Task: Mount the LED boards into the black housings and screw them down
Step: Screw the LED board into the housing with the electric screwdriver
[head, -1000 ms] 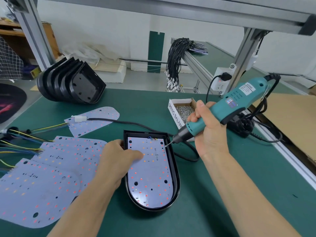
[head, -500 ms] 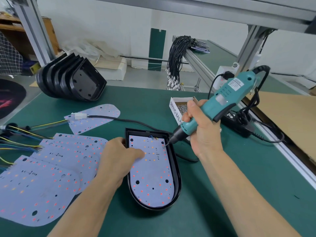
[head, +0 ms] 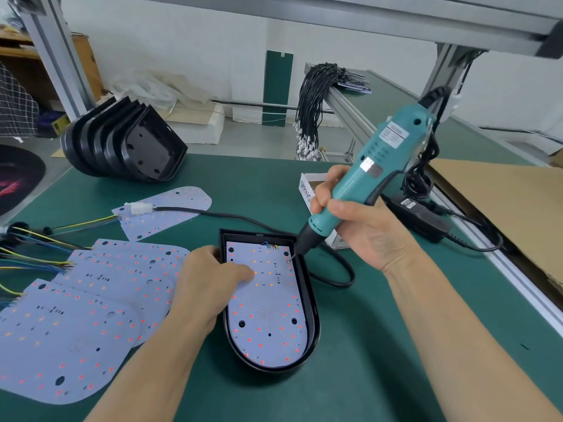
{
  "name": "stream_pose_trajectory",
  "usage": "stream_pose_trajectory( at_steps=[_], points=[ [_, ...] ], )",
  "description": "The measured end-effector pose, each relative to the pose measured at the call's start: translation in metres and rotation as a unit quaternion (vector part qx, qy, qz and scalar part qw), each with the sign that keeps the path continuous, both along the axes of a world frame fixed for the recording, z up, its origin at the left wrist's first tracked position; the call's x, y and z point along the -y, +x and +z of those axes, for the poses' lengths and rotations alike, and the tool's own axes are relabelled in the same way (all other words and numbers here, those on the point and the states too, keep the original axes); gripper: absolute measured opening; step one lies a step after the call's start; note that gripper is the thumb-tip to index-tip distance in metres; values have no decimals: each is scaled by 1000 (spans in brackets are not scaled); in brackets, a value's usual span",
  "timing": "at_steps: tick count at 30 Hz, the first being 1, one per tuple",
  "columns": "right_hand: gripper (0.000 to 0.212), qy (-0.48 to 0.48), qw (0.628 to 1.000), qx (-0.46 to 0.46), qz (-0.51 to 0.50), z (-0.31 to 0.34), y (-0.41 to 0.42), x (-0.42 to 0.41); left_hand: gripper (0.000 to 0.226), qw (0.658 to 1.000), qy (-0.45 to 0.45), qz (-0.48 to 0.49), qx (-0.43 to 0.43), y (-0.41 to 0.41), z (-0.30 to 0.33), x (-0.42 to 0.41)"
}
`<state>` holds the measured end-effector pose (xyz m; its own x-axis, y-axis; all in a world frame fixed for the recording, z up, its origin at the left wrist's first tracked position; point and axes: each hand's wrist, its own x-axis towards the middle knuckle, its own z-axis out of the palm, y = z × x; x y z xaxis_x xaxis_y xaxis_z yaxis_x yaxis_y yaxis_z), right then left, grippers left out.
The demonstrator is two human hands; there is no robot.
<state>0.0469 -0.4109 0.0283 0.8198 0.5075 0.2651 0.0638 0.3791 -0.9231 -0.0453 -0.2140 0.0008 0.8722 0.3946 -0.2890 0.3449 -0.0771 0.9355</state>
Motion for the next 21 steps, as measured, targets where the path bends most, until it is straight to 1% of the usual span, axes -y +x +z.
stream_pose_trajectory(
  at_steps=[3, 5, 9, 13, 14, 16, 19, 21],
  points=[
    [61, 40, 997, -46, 50, 4, 3, 2, 49, 1000, -5, -1, -2, -1, 0, 0],
    [64, 54, 995, -60, 59, 6, 2, 3, 48, 1000, -8, 0, -2, -1, 1, 0],
    [56, 20, 998, -26, 59, 6, 0, 2, 46, 1000, -6, 1, -5, 0, -1, 0],
    [24, -36, 998, 32, 42, 5, -1, -1, 46, 1000, -5, 0, -7, 0, -2, -1],
    [20, -26, 998, 32, 45, 5, -2, -3, 44, 1000, -8, 0, -8, 0, -2, -1],
    [17, 38, 998, 6, 45, 7, -4, -6, 36, 1000, -21, -3, -7, 0, -5, -4],
    [34, 140, 990, -27, 8, 8, -4, -4, 20, 999, -54, -4, -6, 1, -9, -7],
    [35, 159, 987, -25, -20, 8, -5, 1, 18, 999, -53, -5, -4, 3, -11, -7]
  ],
)
